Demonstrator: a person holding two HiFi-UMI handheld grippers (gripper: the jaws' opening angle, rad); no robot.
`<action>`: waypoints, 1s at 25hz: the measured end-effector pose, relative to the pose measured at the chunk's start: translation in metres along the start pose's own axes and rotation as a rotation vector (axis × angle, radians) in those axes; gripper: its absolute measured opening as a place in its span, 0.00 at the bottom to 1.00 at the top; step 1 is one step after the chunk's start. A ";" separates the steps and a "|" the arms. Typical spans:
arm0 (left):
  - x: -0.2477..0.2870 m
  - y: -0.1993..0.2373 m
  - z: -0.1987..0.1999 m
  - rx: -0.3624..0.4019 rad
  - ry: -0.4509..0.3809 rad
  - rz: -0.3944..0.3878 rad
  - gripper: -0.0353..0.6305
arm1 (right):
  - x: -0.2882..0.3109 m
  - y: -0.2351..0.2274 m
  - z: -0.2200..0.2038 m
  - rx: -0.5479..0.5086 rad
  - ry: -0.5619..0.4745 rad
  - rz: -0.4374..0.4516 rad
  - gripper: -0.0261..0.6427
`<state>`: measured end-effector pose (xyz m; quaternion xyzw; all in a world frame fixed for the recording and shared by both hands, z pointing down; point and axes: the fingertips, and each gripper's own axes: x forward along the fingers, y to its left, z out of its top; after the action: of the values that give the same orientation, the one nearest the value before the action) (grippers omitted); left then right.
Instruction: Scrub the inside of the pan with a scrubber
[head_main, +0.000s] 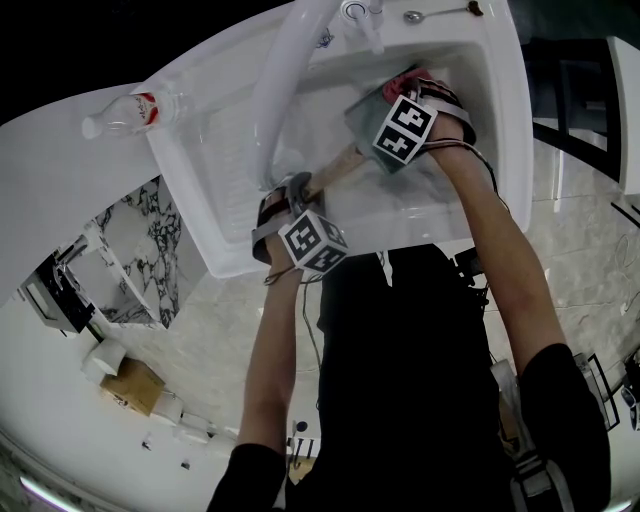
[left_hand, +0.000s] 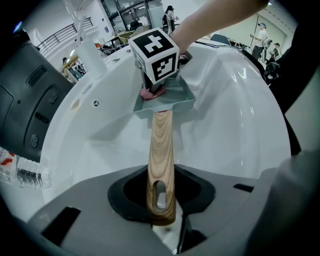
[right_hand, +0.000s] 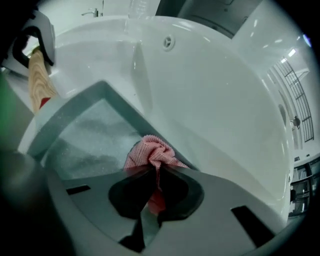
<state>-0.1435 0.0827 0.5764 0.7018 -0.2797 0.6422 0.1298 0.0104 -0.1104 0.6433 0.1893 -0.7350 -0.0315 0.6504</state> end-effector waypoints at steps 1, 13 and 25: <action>0.000 -0.001 0.000 -0.002 0.001 -0.003 0.24 | -0.002 0.003 0.004 0.011 -0.021 0.006 0.10; -0.001 -0.003 0.001 -0.022 -0.017 0.001 0.25 | -0.045 0.089 0.018 0.129 -0.107 0.332 0.10; -0.002 -0.004 0.007 -0.130 -0.075 -0.024 0.37 | -0.062 0.087 0.019 0.141 -0.143 0.318 0.10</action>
<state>-0.1354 0.0824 0.5745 0.7190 -0.3170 0.5942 0.1720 -0.0237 -0.0140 0.6075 0.1128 -0.8005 0.1098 0.5783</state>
